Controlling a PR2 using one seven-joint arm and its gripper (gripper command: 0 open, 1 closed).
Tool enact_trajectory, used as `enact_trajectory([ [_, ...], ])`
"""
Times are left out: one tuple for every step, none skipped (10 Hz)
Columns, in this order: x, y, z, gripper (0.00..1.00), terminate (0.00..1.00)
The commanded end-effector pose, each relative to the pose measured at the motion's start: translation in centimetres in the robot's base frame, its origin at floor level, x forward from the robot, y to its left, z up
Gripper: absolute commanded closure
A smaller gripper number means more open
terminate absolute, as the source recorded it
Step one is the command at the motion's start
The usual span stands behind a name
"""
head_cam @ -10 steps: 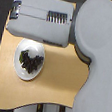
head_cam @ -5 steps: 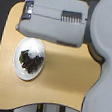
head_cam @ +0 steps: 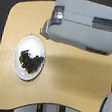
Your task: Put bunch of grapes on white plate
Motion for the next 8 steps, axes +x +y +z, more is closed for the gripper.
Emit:
enact_trajectory([
  [1.6, -11.1, -0.2, 0.0, 0.0],
  [2.3, -12.5, 0.1, 0.0, 0.0],
  [2.9, -14.4, 0.4, 0.0, 0.0],
  [3.1, -15.8, 0.5, 0.0, 0.0],
  [3.5, -16.9, 0.3, 0.0, 0.0],
  [3.8, -18.1, 0.2, 0.0, 0.0],
  [4.0, -19.5, 0.3, 0.0, 0.0],
  [4.5, -21.3, 0.8, 0.0, 0.0],
])
